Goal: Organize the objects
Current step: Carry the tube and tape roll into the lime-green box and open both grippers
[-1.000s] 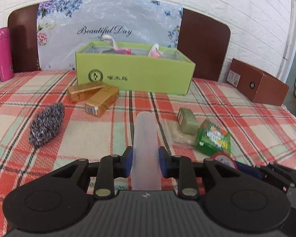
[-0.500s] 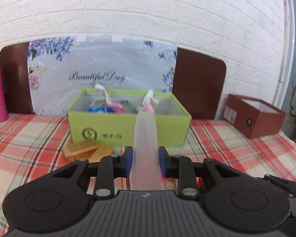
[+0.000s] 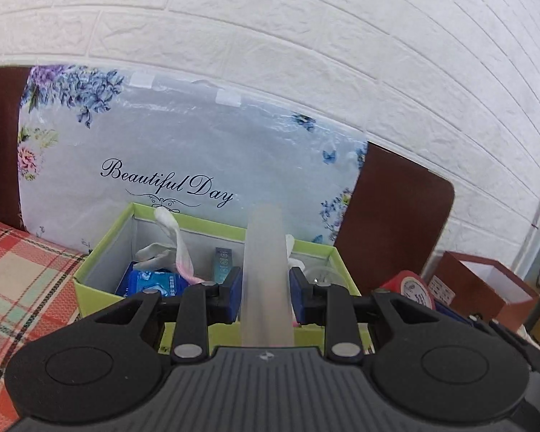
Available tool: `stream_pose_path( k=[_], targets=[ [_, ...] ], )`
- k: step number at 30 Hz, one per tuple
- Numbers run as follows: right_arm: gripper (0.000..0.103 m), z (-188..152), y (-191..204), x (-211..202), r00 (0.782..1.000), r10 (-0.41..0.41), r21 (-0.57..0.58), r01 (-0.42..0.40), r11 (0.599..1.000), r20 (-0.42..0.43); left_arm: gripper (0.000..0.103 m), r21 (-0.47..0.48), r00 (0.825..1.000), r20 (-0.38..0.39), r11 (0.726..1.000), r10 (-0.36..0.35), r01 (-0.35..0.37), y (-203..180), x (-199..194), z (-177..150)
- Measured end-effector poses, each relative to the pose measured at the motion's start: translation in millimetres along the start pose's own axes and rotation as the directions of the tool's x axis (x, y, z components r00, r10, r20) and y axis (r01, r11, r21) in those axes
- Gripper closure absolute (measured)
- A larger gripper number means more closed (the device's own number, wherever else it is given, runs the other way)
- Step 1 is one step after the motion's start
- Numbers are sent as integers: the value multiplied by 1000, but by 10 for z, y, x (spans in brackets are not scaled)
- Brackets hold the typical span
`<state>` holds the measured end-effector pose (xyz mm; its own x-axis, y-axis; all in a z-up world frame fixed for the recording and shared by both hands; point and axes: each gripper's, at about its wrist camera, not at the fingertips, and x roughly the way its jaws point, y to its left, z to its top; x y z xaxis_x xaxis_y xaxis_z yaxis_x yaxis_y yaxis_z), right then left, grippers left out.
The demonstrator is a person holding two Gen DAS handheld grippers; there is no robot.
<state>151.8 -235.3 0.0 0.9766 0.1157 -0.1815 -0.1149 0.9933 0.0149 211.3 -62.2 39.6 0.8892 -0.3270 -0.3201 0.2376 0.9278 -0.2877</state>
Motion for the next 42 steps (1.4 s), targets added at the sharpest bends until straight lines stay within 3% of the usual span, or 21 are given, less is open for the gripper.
stream_pose_path(
  k=[8, 9, 10, 11, 12, 15, 17, 18, 27, 34, 42],
  targets=[
    [57, -2, -53, 654, 1000, 17, -8, -17, 1000, -22, 74, -61, 999, 23, 997, -42, 43, 204, 611, 196],
    [50, -23, -46, 718, 999, 33, -19, -33, 999, -32, 71, -64, 998, 45, 997, -51, 54, 233, 635, 166],
    [30, -50, -33, 771, 998, 39, -30, -40, 999, -42, 53, -76, 996, 62, 995, -61, 65, 279, 653, 121],
    [20, -91, -15, 791, 999, 32, -38, -34, 999, -35, 24, -97, 996, 62, 993, -60, 66, 327, 674, 87],
    [14, -128, -6, 791, 999, 30, -51, -31, 998, -25, 17, -127, 997, 58, 990, -51, 58, 377, 696, 67],
    [12, -217, 45, 760, 999, 11, -115, -14, 993, -31, 16, -189, 997, 45, 980, -57, 65, 509, 708, 89],
    [4, -238, 48, 741, 1000, 3, -110, -6, 994, -25, 16, -214, 998, 47, 975, -50, 59, 543, 686, 98],
    [0, -233, 35, 739, 1000, 11, -98, -14, 995, -26, 16, -212, 998, 45, 976, -47, 55, 536, 675, 98],
    [0, -144, -15, 593, 999, 23, -38, -25, 999, -46, 16, -141, 999, 24, 989, -47, 50, 266, 528, 87],
    [0, 10, -44, 71, 1000, 11, -5, -11, 1000, -8, 15, -120, 997, 53, 990, -63, 69, 33, 61, 69],
    [0, -31, -163, -651, 1000, 27, 19, -27, 999, 11, 15, -36, 999, -13, 999, -30, 29, -170, -517, -289]
  ],
)
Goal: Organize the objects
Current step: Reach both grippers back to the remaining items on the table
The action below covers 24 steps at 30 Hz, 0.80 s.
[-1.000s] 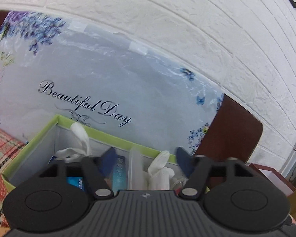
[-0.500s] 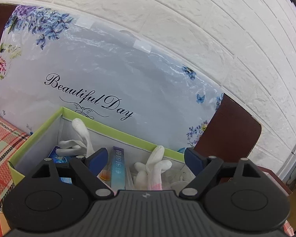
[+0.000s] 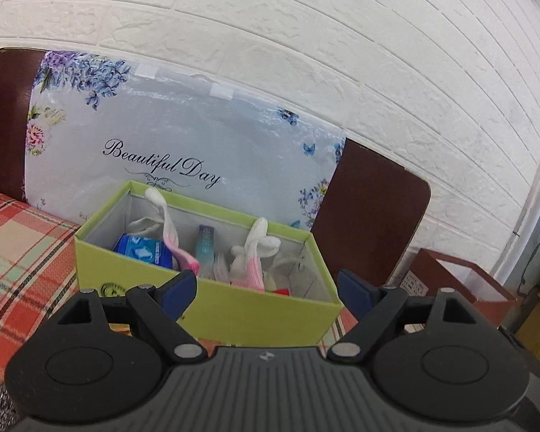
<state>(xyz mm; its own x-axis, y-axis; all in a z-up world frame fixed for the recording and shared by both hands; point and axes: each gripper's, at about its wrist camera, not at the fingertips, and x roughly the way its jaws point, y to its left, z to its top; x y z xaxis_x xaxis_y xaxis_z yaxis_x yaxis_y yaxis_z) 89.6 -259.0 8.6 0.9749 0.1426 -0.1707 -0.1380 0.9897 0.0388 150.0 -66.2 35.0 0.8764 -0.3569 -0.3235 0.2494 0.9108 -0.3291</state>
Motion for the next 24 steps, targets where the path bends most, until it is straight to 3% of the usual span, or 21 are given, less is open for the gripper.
stream_pose_path(
  k=[8, 15, 24],
  targets=[
    [0, -493, -68, -514, 996, 9, 3, -9, 1000, -93, 15, -26, 994, -95, 998, 54, -56, 81, -338, -445],
    [0, -751, -28, -582, 980, 62, 29, -57, 998, -188, 15, 37, 982, -167, 996, 84, -79, 109, -485, -807],
    [0, -906, 118, -337, 931, 93, -7, -102, 995, -352, 15, 52, 976, -204, 996, 78, -69, 154, -560, -931]
  ],
)
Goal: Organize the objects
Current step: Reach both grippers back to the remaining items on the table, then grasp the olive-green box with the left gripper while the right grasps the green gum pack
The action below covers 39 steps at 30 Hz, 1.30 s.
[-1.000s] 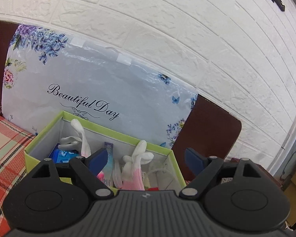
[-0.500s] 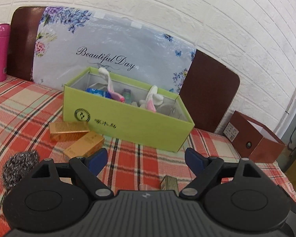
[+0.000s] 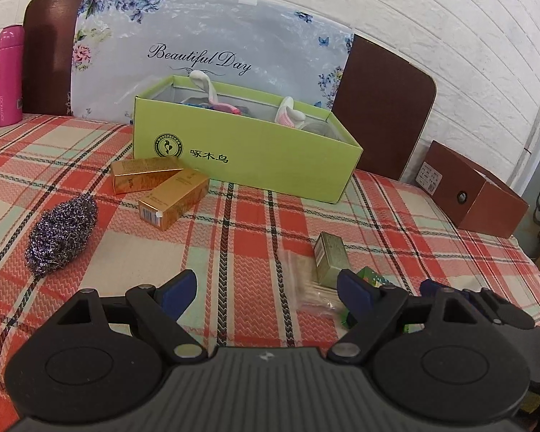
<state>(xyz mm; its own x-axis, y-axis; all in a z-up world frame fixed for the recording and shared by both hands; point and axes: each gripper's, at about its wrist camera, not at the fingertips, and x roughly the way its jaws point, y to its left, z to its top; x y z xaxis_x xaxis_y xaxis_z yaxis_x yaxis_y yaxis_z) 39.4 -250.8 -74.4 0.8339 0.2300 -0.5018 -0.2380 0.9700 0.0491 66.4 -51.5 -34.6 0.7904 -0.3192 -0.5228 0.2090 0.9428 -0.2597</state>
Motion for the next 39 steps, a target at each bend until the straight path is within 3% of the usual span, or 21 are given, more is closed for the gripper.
stream_pose_path(
  k=[5, 7, 9, 13, 18, 21, 23, 30, 34, 39],
  targets=[
    [3, -26, -24, 102, 998, 25, 9, -24, 1000, -55, 15, 35, 999, -4, 998, -53, 53, -123, 21, 16],
    [19, -25, -30, 54, 999, 5, 15, -4, 1000, -38, 15, 65, 998, -1, 996, -68, 68, -199, 63, 27],
    [19, -41, -10, 6, 999, -3, 12, 4, 1000, -50, 15, 101, 997, -2, 992, -82, 82, -278, 132, 55],
    [19, -134, 71, -175, 998, -16, -7, 16, 1000, -62, 28, 190, 994, -13, 975, -111, 111, -458, 317, 135],
    [19, -262, 49, -408, 998, -21, 40, 23, 999, -63, 32, 243, 993, -46, 963, -109, 117, -634, 611, 187],
    [19, -284, 33, -458, 998, -22, 53, 25, 998, -58, 50, 263, 993, -77, 959, -91, 108, -693, 770, 186],
    [19, -272, 40, -455, 998, -25, 48, 28, 998, -58, 76, 283, 992, -107, 954, -74, 102, -692, 830, 169],
    [19, -277, 123, -437, 998, 22, 16, -21, 1000, -50, 78, 264, 993, -95, 961, -66, 89, -471, 457, 84],
    [6, -281, 201, -426, 998, 24, -11, -25, 1000, -53, 78, 234, 996, -82, 970, -46, 64, -268, 139, -47],
    [3, -300, 228, -424, 997, 19, 4, -19, 1000, -79, 78, 199, 995, -101, 980, -3, 23, -121, 67, -170]
  ],
)
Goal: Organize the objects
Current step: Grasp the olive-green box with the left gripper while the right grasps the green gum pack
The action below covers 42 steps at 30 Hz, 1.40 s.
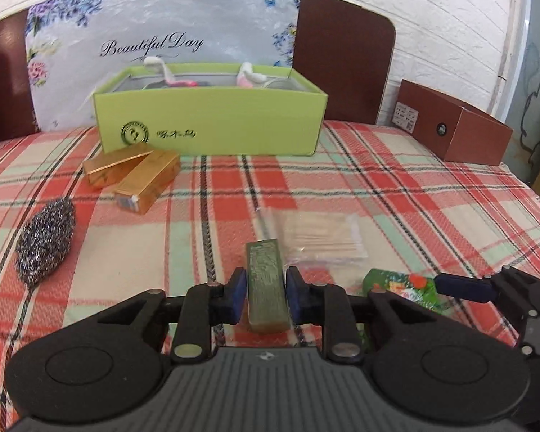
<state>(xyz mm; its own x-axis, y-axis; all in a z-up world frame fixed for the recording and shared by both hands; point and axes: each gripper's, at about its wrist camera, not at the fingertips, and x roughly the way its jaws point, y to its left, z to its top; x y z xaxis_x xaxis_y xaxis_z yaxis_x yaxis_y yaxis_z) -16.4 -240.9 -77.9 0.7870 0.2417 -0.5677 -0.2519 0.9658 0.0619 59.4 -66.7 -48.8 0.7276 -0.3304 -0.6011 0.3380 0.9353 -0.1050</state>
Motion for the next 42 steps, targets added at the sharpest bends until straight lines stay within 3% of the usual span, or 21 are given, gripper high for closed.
stream_pose_path(
  k=[10, 14, 20, 26, 35, 42],
  targets=[
    [5, -31, 40, 61, 999, -27, -7, 27, 1000, -29, 71, -17, 1000, -24, 1000, -1, 1, -13, 107, -63],
    [19, -24, 44, 72, 999, -25, -5, 25, 1000, -23, 71, -18, 1000, -17, 1000, -5, 4, -10, 110, -66],
    [26, -19, 36, 57, 1000, -14, 1, 14, 1000, -9, 79, -6, 1000, -16, 1000, -2, 2, -33, 112, -68],
    [32, -1, 40, 40, 1000, -4, 13, 4, 1000, 8, 79, -18, 1000, -4, 1000, -14, 14, -22, 50, -42],
    [35, 120, 82, -44, 996, -2, -3, 2, 1000, 91, 79, -6, 998, 55, 1000, -24, 24, -28, -105, 115],
    [35, 463, 35, -87, 980, -13, -17, 17, 1000, 197, 79, -2, 991, 137, 1000, -10, 11, 4, -193, 393]
  ],
)
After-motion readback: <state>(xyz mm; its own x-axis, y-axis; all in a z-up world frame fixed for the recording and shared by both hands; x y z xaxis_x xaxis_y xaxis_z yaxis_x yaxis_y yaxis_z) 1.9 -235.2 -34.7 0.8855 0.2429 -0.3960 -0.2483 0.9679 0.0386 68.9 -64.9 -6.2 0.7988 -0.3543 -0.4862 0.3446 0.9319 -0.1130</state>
